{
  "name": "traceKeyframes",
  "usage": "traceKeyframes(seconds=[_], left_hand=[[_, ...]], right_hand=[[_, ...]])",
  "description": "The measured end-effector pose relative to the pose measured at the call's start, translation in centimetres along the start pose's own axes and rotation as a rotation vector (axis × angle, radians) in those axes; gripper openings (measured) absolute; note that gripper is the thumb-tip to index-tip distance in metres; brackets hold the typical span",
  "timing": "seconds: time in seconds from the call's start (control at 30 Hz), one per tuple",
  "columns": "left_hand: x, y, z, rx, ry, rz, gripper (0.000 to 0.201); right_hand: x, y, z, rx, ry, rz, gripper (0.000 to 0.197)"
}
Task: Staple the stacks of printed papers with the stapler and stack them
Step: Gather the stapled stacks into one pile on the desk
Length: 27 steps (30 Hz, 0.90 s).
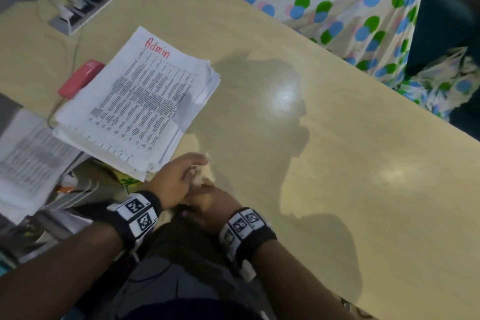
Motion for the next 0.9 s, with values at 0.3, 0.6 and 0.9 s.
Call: traceKeyframes(seconds=[0.3,0.6,0.9], left_hand=[[-0.2,0.9,-1.5,-0.045,0.069,0.26,0.039],[1.8,-2.3,0.1,0.152,0.149,0.023,0.037],[1.5,0.2,2.8,0.054,0.111,0.016,0.039]], right_hand=[[18.6,-16.9,-5.5,0.567,0.626,0.034,0.046],[7.4,-5.7,2.0,0.188,0.288,-0.362,0.073],[7.2,-7.0,-4.0,0.469,0.163,-0.066,0.049]])
Point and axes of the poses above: each hand's wrist, its own z-axis towards the middle knuckle, its own y-axis out of the palm, x = y × z, the point moved 8 cm from there along z, towards the middle knuckle, and after that the axes turned 4 degrees about -x, right-handed, at the moved point
